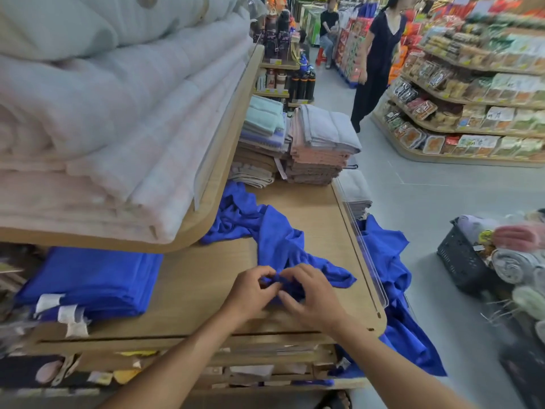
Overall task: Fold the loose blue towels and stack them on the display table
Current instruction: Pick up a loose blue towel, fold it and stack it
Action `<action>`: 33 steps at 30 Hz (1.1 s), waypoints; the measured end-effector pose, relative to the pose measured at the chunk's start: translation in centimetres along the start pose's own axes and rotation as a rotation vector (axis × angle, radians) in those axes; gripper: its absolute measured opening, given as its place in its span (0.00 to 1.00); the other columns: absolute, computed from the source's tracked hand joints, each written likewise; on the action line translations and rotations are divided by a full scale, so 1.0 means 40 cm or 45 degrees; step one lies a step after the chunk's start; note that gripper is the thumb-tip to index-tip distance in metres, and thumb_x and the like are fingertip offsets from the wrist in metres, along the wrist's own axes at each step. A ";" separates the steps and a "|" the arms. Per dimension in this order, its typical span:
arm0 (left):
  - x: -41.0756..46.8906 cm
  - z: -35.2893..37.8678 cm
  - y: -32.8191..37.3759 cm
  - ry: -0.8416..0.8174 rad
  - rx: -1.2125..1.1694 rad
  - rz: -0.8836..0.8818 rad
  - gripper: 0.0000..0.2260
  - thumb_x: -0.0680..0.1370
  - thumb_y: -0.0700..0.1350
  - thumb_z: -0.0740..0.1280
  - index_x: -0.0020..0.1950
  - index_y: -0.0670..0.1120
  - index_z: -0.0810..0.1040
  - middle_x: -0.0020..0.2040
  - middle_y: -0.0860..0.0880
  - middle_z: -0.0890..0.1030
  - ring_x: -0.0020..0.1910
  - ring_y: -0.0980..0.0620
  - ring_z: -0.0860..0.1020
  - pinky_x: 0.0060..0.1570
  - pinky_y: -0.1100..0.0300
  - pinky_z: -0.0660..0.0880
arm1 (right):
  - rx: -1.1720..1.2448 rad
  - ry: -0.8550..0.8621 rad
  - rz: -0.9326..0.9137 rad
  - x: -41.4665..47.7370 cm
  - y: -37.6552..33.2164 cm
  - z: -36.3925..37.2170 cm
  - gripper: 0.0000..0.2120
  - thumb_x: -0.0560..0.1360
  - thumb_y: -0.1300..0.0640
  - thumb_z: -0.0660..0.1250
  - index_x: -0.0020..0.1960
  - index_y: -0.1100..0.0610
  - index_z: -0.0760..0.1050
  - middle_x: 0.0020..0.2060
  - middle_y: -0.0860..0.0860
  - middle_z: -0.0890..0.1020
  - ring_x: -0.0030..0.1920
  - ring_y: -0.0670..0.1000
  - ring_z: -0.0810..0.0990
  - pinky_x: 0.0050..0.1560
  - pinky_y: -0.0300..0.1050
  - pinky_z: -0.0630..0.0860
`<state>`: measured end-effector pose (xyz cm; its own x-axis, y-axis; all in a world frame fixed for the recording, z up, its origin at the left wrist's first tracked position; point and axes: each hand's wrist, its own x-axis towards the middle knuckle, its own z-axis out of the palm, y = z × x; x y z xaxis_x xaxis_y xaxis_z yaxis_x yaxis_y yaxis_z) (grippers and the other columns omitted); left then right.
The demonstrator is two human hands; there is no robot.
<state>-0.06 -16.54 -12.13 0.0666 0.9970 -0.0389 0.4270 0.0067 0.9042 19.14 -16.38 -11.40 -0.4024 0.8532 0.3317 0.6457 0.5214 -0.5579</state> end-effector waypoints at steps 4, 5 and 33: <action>0.072 -0.055 0.039 -0.030 -0.320 -0.290 0.11 0.77 0.41 0.63 0.39 0.52 0.82 0.40 0.51 0.84 0.29 0.52 0.80 0.25 0.60 0.73 | 0.103 0.048 0.211 -0.016 0.012 0.015 0.15 0.76 0.47 0.69 0.62 0.46 0.77 0.37 0.39 0.75 0.41 0.43 0.76 0.46 0.37 0.71; 0.104 -0.069 0.048 0.039 -0.255 -0.285 0.11 0.78 0.40 0.63 0.40 0.51 0.81 0.42 0.50 0.83 0.30 0.51 0.81 0.24 0.57 0.75 | 0.096 0.052 0.206 -0.020 0.013 0.016 0.16 0.76 0.46 0.69 0.63 0.46 0.77 0.37 0.40 0.74 0.40 0.44 0.75 0.46 0.36 0.70; 0.475 -0.159 0.262 0.323 -1.277 -0.538 0.19 0.76 0.37 0.57 0.26 0.47 0.74 0.25 0.48 0.74 0.23 0.50 0.74 0.28 0.67 0.72 | -0.081 0.019 0.135 -0.011 0.008 0.012 0.13 0.69 0.52 0.70 0.36 0.52 0.66 0.35 0.45 0.67 0.38 0.46 0.64 0.44 0.48 0.69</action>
<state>-0.05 2.94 -0.70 -0.1469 0.8860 -0.4398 -0.5567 0.2935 0.7772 19.21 -16.58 -12.09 -0.3203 0.9033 0.2855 0.7243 0.4277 -0.5408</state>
